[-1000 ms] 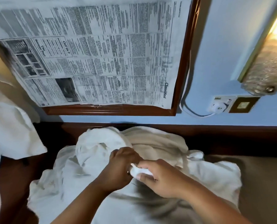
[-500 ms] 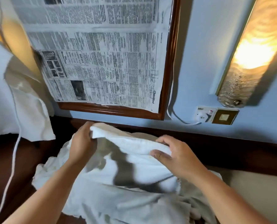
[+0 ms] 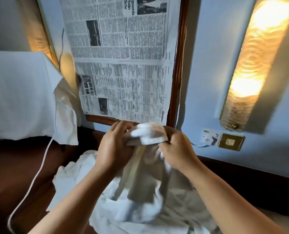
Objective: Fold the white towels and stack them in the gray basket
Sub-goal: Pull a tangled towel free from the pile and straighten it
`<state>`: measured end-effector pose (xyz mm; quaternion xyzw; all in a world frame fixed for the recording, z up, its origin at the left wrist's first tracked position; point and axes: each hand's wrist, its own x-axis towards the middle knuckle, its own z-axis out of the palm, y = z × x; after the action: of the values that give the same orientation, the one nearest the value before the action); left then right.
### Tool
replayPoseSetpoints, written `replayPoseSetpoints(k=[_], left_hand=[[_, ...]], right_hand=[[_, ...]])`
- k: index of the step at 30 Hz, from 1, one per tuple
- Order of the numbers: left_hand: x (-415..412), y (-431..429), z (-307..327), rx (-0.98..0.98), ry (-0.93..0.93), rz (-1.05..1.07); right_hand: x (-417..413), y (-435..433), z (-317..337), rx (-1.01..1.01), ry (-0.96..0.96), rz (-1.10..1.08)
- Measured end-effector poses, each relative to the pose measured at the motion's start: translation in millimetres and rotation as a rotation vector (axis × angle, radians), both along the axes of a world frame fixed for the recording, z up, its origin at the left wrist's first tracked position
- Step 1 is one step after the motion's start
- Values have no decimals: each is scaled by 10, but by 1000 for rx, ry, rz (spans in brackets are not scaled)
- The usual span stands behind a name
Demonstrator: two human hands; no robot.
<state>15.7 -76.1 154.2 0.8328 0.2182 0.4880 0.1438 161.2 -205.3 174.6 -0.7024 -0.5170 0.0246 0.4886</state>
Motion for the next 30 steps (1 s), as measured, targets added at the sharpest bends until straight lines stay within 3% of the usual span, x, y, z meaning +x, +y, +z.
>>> replayPoseSetpoints(k=[3, 6, 11, 15, 18, 20, 24, 27, 30], left_hand=[[-88, 104, -480, 3, 109, 78], [-232, 99, -981, -184, 151, 146], [-308, -87, -1274, -466, 167, -39], [-269, -537, -1268, -423, 347, -439], [-179, -822, -1426, -306, 427, -324], [-194, -965, -1481, -294, 330, -215], [-324, -1050, -1202, -327, 130, -218], [-265, -1316, -550, -259, 30, -279], [-7, -1909, 145, -90, -25, -370]], right_hand=[[81, -251, 170, 73, 133, -80], [166, -660, 312, 190, 222, -203], [113, -1328, 374, 170, 205, -286], [-163, -1545, 238, 169, 196, -295], [-353, -1719, 130, 166, 238, -305], [-435, -1926, 55, 133, 243, -364], [-392, -2411, -87, -67, 176, -511], [-276, -2838, -227, -213, 153, -581], [-215, -3325, -295, -158, 162, -559]])
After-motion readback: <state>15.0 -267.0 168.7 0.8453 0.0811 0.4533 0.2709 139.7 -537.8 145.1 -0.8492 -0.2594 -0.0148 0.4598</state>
